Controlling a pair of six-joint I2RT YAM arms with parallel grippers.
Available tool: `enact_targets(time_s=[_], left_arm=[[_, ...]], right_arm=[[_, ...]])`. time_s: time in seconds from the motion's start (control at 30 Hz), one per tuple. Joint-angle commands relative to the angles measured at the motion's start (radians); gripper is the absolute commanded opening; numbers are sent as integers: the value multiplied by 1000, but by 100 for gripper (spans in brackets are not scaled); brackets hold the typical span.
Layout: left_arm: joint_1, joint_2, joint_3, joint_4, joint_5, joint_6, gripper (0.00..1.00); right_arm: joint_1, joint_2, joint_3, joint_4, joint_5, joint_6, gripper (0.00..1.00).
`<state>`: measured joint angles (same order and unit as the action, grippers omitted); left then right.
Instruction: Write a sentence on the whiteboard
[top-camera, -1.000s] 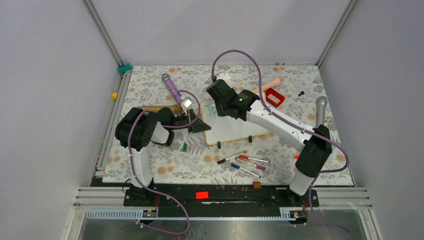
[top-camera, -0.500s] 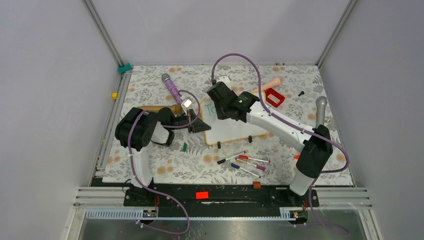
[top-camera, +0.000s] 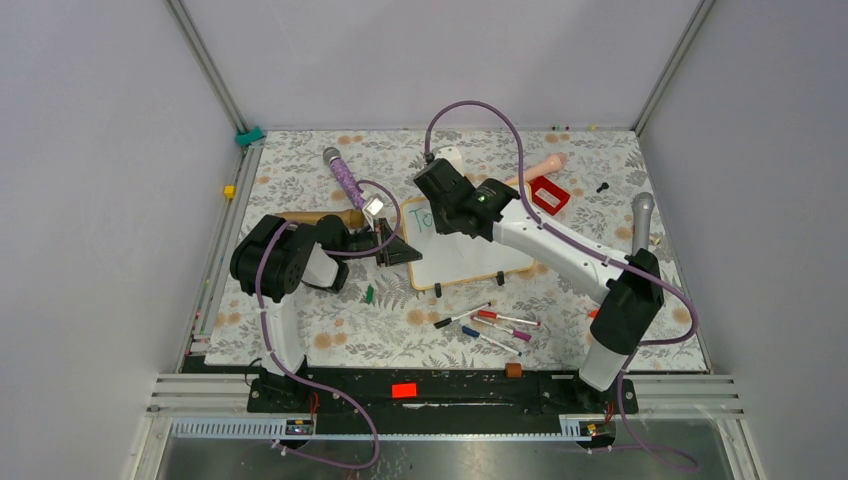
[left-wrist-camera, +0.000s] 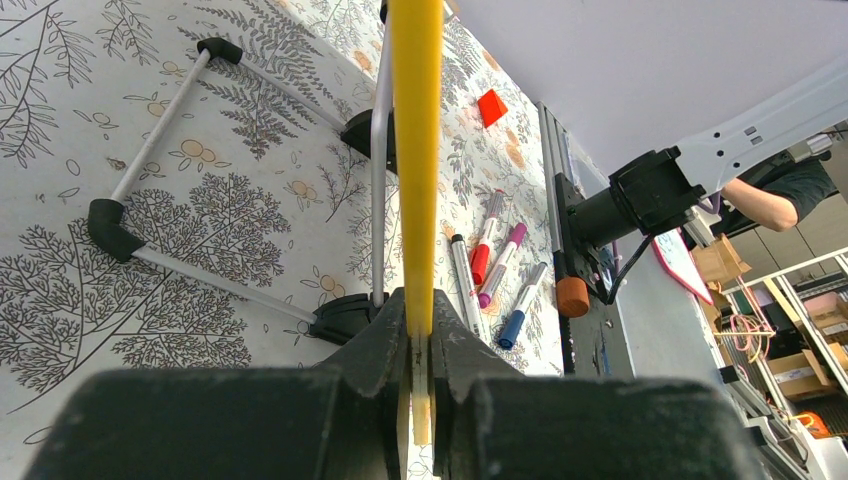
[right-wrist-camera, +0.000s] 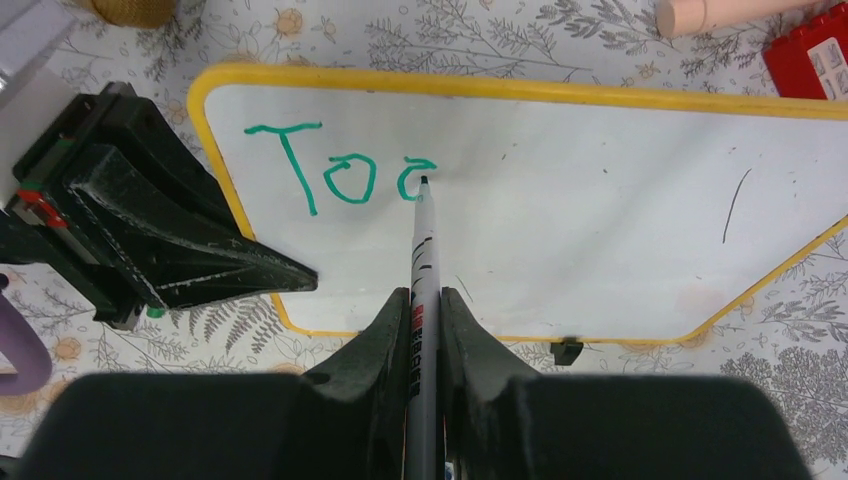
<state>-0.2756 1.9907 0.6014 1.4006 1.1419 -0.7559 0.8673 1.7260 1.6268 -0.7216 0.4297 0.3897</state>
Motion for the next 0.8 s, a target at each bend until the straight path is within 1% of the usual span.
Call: enact_targets(time_s=[0.0,0.5,0.77], left_arm=[[-9,-43,-4,80,54,13,0],[-9,-40,-3,80,54,15,0],[-8,-40,-1,80,53,14,0]], right_arm=[[-20,18,68,7,47,-15,0],[-39,50,138,7,38,-33,0],[-39,18,56,8,1,5,0]])
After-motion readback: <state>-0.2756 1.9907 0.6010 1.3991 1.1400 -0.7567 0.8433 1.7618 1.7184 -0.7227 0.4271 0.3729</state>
